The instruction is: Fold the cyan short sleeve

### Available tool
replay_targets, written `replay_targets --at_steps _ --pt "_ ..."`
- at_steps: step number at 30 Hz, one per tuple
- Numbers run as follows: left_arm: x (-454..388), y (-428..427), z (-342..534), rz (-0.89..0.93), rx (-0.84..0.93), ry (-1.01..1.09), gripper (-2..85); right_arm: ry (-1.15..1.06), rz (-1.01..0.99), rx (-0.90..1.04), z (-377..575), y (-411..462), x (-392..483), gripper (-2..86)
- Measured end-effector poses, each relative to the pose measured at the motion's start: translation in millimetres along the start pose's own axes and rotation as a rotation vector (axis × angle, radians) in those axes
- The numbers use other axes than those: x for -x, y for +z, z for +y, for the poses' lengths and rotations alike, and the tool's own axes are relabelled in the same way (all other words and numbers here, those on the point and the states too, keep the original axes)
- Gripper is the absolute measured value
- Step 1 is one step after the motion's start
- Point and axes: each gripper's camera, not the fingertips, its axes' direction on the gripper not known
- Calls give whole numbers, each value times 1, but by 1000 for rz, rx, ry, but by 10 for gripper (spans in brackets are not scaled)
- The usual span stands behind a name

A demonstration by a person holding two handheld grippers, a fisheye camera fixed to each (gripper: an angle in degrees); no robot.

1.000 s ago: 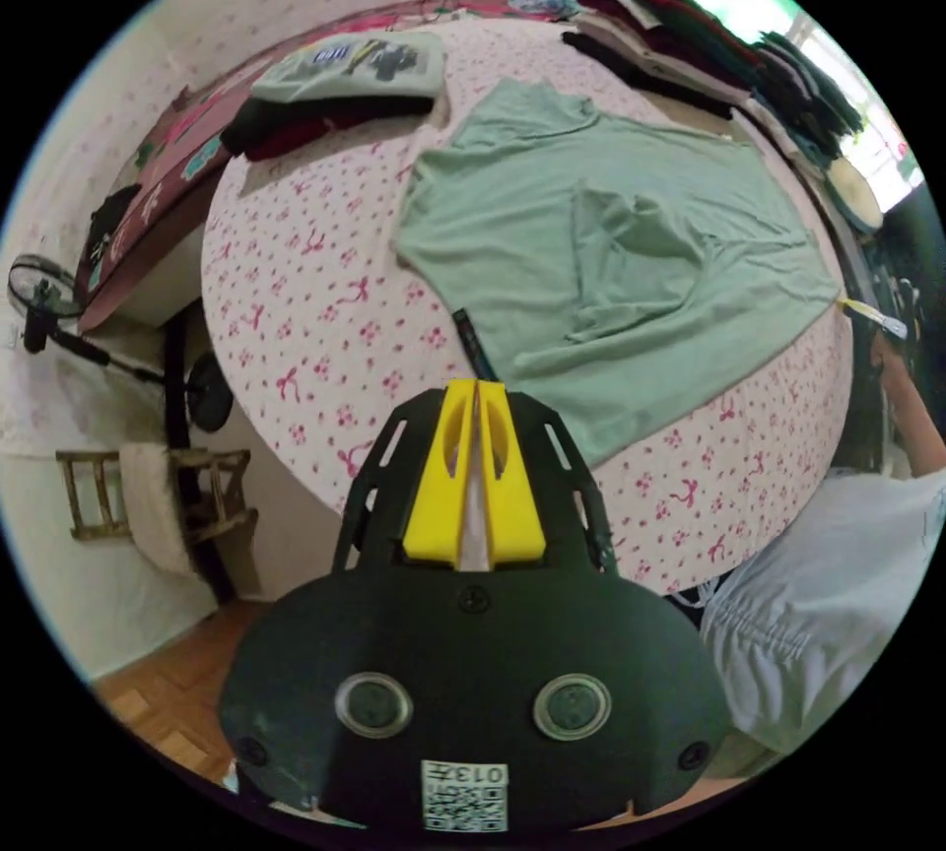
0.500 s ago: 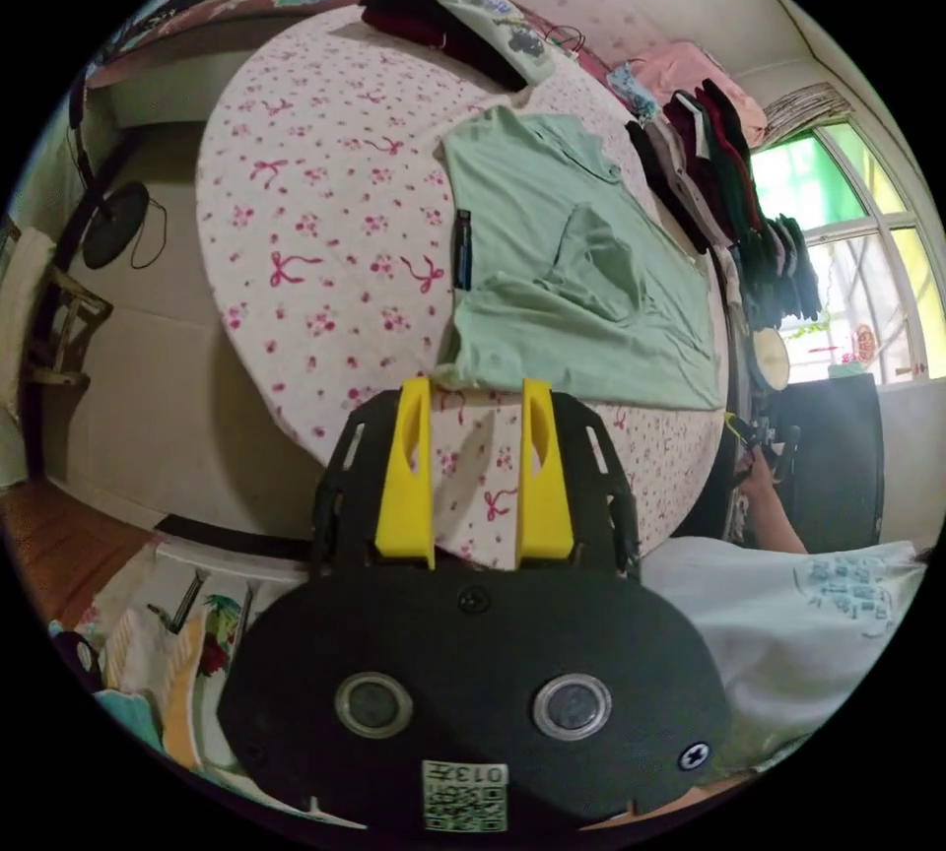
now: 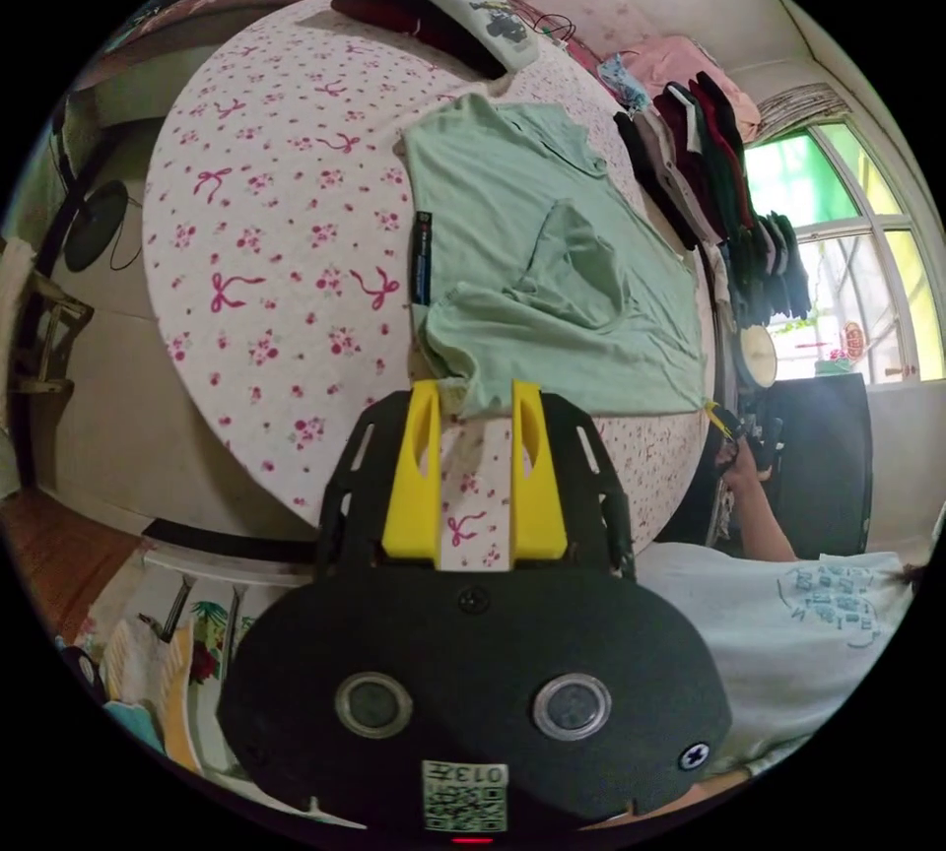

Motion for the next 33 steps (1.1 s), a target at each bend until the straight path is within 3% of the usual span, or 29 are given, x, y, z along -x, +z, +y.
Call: replay_targets --at_steps 6,13,33 --pt "12 -4 -6 59 -17 -23 120 67 -80 -39 -2 -12 -22 105" --pt "14 0 -28 -9 31 -78 30 77 -4 13 -19 10 -4 56" --pt "-21 -71 3 41 17 45 7 -143 78 73 -16 -31 38 25"
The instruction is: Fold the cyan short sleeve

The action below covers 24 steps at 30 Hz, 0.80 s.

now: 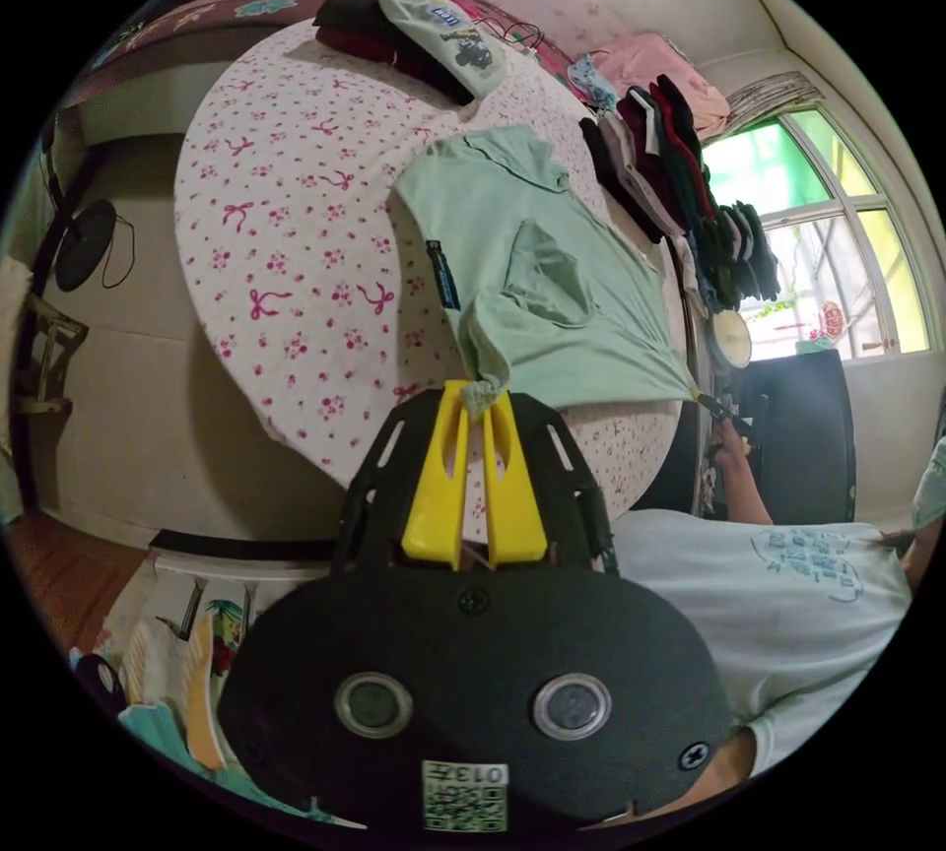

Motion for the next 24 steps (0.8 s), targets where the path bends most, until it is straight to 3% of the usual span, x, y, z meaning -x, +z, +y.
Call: replay_targets --at_steps 10,15,18,24 --pt "7 47 77 26 35 -84 19 -26 -7 89 51 30 10 53" --pt "-6 23 105 -130 -22 -131 31 -50 157 66 44 11 19 64" --pt "-51 8 102 -244 -104 -8 42 -104 143 23 31 5 35 68" --pt "-177 95 54 -378 -8 320 74 -186 150 27 -6 37 80 73"
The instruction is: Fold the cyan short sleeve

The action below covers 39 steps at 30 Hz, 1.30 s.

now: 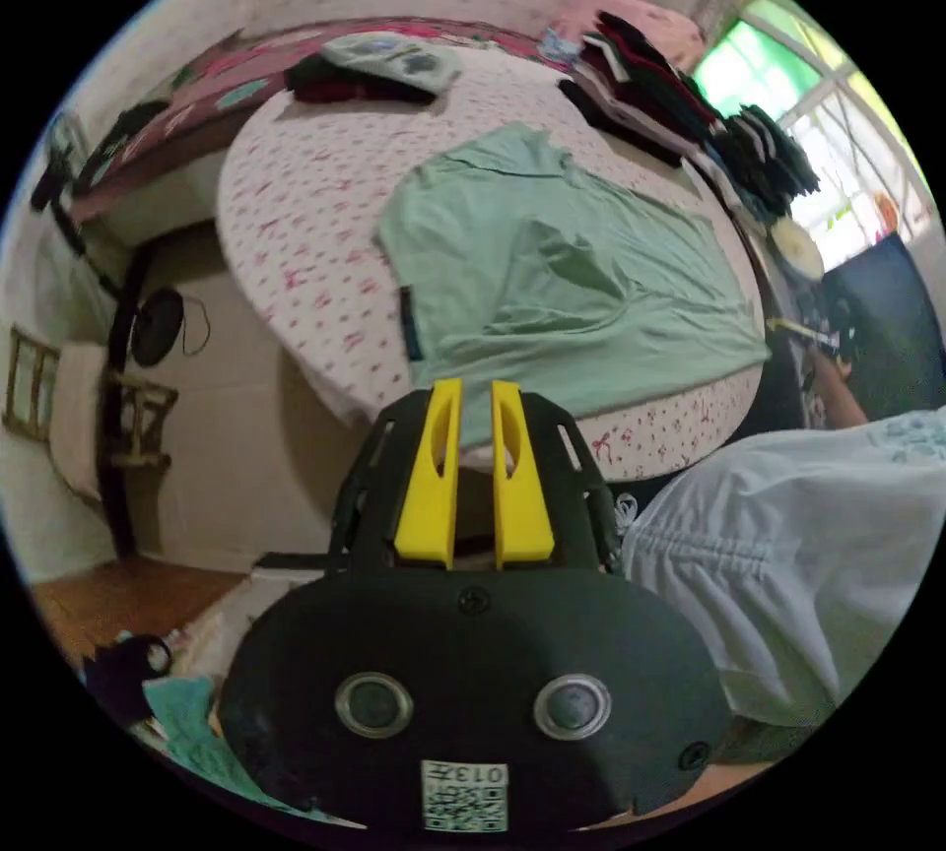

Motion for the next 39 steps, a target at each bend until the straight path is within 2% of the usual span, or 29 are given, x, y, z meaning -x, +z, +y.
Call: replay_targets --at_steps 2,4,6,7,12,15,18,21,25,29,35,39 --pt "-31 17 -15 -6 8 53 77 -17 63 30 -12 11 15 61" --pt "-62 42 -29 -6 68 128 75 -26 62 88 -16 24 23 40" --pt "-76 57 -31 -40 118 152 70 -30 37 64 -17 26 29 30" --pt "-81 56 -29 -78 92 155 67 -28 35 60 -18 26 31 28" --pt "-78 53 -9 -39 137 132 75 0 84 73 -16 26 29 34" --pt "-74 40 5 -13 106 100 79 29 91 26 -19 10 28 41" --pt "-67 28 13 -77 27 44 79 -31 53 -73 -36 -7 58 45" --pt "-64 50 12 -45 111 37 64 -188 -80 -94 -67 -1 118 50" --pt "-67 41 25 -36 115 39 57 -408 -248 -105 -114 15 218 58" --pt "-62 16 27 -93 5 19 65 -664 -364 -67 -150 34 323 64" --pt "-49 24 10 -144 22 17 72 -915 -388 40 -183 71 436 68" --pt "-41 28 22 -138 18 -5 67 -975 -339 149 -191 99 467 31"
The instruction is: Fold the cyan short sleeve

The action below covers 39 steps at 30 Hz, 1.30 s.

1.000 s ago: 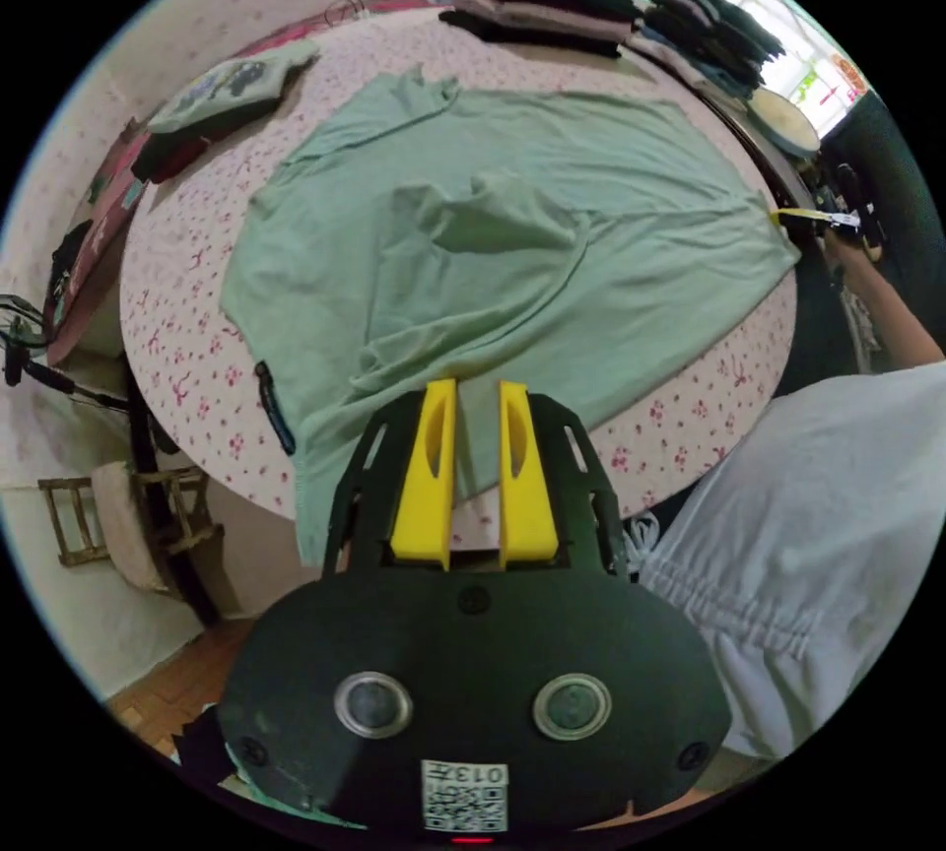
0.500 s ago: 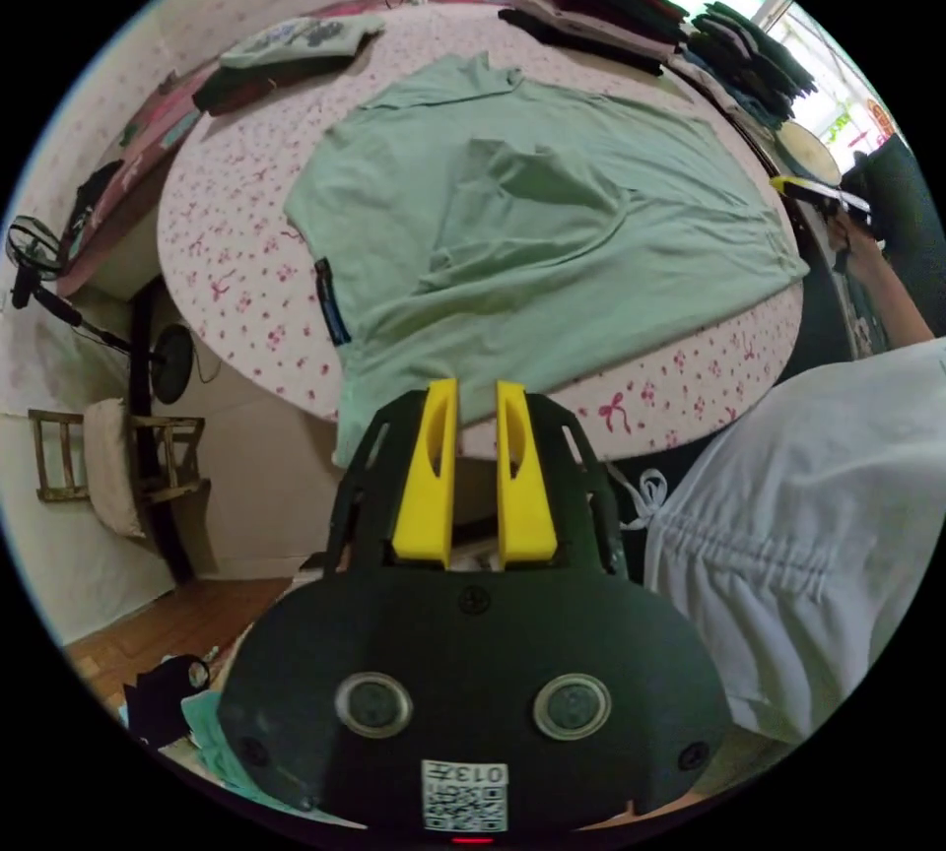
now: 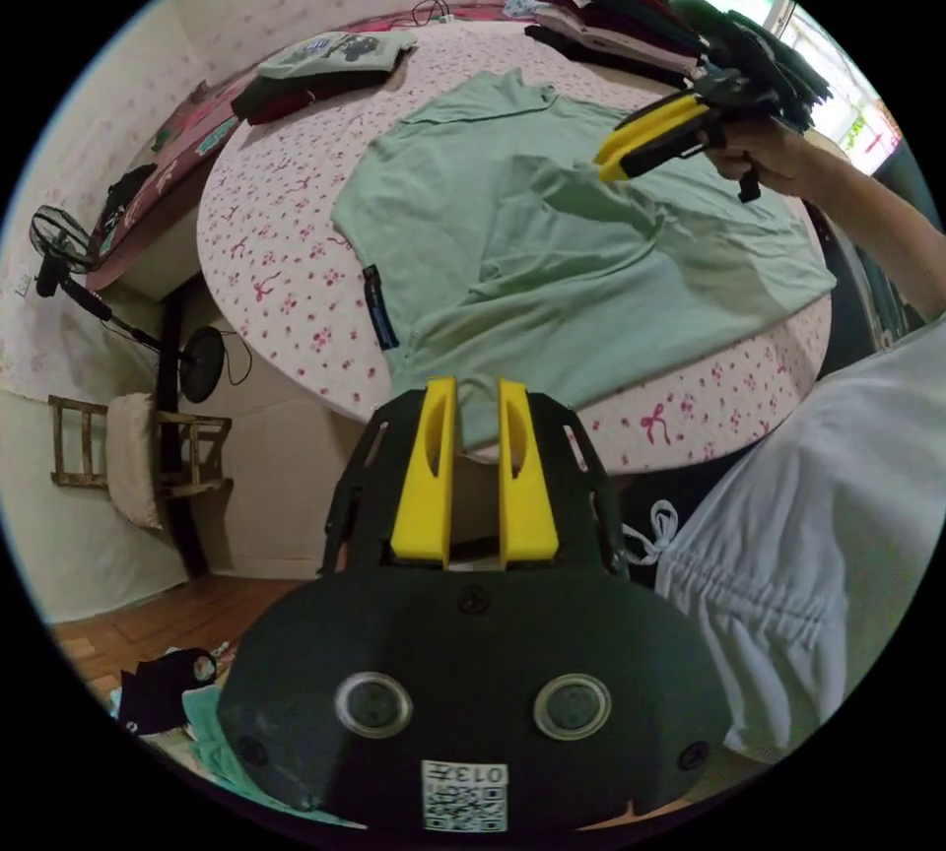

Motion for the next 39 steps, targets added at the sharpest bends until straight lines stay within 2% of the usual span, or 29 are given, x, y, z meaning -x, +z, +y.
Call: replay_targets --at_steps 3,11,15,18,22,26,29,34,39 --pt "14 -2 12 44 -25 -54 61 21 65 5 -2 -9 -5 20" --pt "51 -26 37 54 -81 -74 54 318 -28 -160 36 -36 -58 31" --pt "98 -40 52 78 -138 -210 73 241 -20 -162 15 -37 -44 43" --pt "103 -27 36 130 -102 -162 71 149 -28 -145 -15 -25 -26 58" --pt "106 2 17 162 -10 -112 15 70 -14 -87 -56 -1 -8 72" --pt "114 -1 21 145 8 -50 2 60 42 24 -82 23 -5 38" --pt "127 -2 32 181 2 -54 0 83 39 40 -88 21 -8 26" --pt "134 9 39 187 15 -89 3 89 32 -123 -75 -5 -3 28" --pt "159 -16 54 111 -73 -224 10 132 18 -128 -60 -8 -15 36"
